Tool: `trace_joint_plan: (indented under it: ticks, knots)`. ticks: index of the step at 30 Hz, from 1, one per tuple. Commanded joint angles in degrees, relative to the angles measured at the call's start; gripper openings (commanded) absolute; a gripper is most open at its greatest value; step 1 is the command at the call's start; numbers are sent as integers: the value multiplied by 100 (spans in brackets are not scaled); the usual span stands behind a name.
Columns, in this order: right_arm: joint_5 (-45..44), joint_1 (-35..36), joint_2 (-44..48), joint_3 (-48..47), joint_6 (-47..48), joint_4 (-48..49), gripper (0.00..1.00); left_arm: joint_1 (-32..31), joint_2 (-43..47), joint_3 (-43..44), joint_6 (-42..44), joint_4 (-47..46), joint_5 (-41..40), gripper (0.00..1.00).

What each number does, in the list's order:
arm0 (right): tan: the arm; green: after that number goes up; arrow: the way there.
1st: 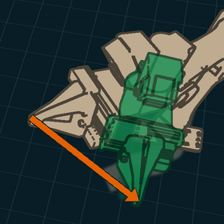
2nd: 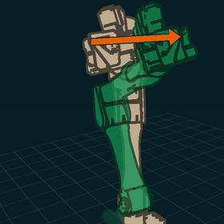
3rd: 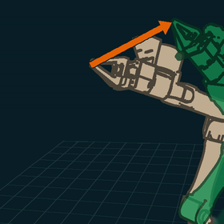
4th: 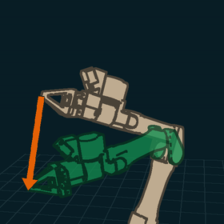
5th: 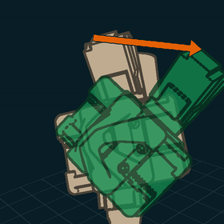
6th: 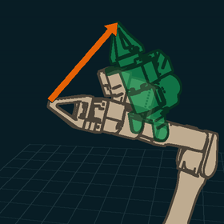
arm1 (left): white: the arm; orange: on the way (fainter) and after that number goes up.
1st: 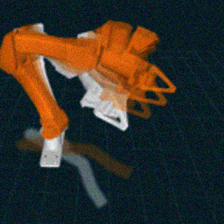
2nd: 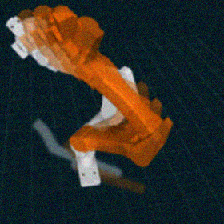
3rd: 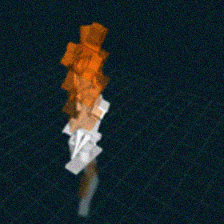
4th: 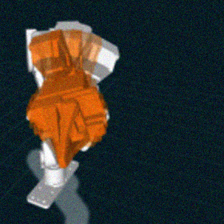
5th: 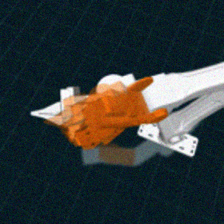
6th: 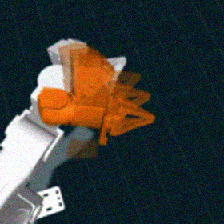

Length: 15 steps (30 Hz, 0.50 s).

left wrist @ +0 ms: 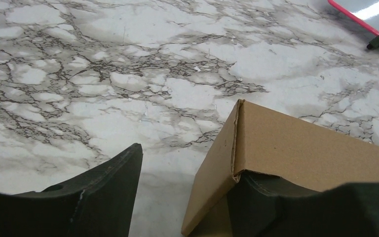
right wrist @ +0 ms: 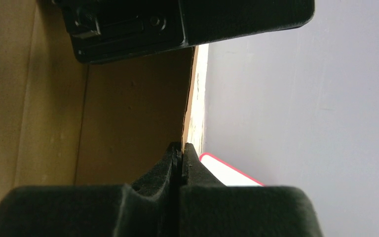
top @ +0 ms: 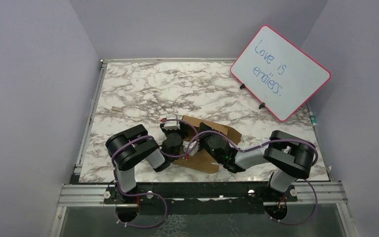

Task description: Fold the paper box

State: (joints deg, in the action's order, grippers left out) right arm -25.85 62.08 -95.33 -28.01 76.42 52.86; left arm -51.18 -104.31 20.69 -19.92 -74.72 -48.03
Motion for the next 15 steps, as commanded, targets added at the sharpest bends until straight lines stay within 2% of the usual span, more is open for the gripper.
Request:
trace_joint_plan:
  ticks: [1,9,15]
  knots:
    - [27,93,86,-13,-255,-159,1,-24,355,-251,65,-206,-176,64]
    - [61,89,-32,-111,-339,-116,1,-93,1085,-716,-18,-256,354,77]
    - [44,93,-95,-175,-336,-44,3,-101,1889,-1511,-500,-148,700,85]
